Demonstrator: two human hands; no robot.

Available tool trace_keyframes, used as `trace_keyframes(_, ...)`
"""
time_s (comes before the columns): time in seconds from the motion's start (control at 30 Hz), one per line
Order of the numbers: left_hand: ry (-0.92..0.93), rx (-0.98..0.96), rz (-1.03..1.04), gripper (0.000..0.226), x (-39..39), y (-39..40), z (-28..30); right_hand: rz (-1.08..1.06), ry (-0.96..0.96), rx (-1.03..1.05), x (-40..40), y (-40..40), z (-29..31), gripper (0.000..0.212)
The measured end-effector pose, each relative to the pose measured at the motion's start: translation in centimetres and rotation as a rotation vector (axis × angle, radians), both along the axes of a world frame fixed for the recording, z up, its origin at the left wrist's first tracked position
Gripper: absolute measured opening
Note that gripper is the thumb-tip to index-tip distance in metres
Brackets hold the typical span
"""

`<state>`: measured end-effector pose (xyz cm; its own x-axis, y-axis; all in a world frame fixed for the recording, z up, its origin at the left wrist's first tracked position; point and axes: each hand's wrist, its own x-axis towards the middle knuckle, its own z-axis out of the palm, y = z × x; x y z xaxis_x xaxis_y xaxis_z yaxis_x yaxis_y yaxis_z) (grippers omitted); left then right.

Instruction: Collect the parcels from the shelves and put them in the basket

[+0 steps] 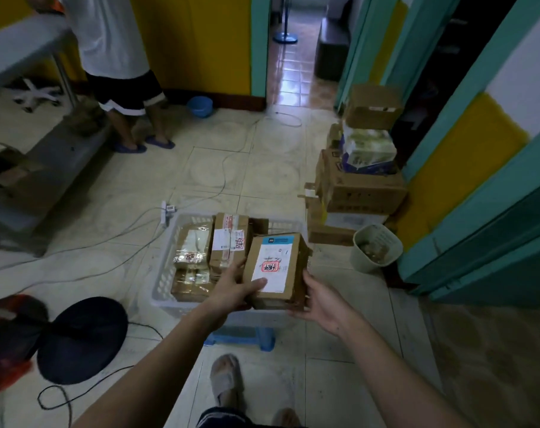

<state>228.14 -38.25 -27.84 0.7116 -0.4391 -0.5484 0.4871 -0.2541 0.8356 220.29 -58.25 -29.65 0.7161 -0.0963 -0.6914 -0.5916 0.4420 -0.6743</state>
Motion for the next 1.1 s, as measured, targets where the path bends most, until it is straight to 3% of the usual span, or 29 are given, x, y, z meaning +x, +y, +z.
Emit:
trace_keyframes(0.17,0.058,0.054,0.049,0.067,2.7,-2.2,-4.9,-0.032,0.135,-0.184,3.9,-0.3,-2.6,0.051)
trace_keyframes(0.27,0.097,0.131,0.07,0.064,3.5,-3.9,-7.9,0.006,0.221,-0.295,5.6,0.4,-3.5,0.036)
trace_keyframes(0.37,0.155,0.17,0.117,0.059,4.5,-4.7,-10.9,0.089,0.288,-0.414,7.0,0.6,-5.5,0.041)
trace_keyframes(0.5,0.186,0.235,0.148,0.047,6.0,-5.2,-13.8,0.256,0.322,-0.632,9.7,1.3,-8.3,0.031)
trace_keyframes(0.7,0.017,0.44,0.029,0.067,7.7,-7.0,-16.7,0.385,0.455,-0.897,12.9,0.2,-12.2,0.027)
trace_keyframes(0.93,-0.023,0.435,0.077,0.061,8.2,-11.3,-19.2,0.184,0.507,-0.94,15.7,-1.5,-16.2,0.029)
trace_keyframes(1.1,-0.104,0.485,0.061,0.053,8.7,-12.2,-21.6,0.135,0.372,-0.969,15.7,-0.8,-19.2,0.039)
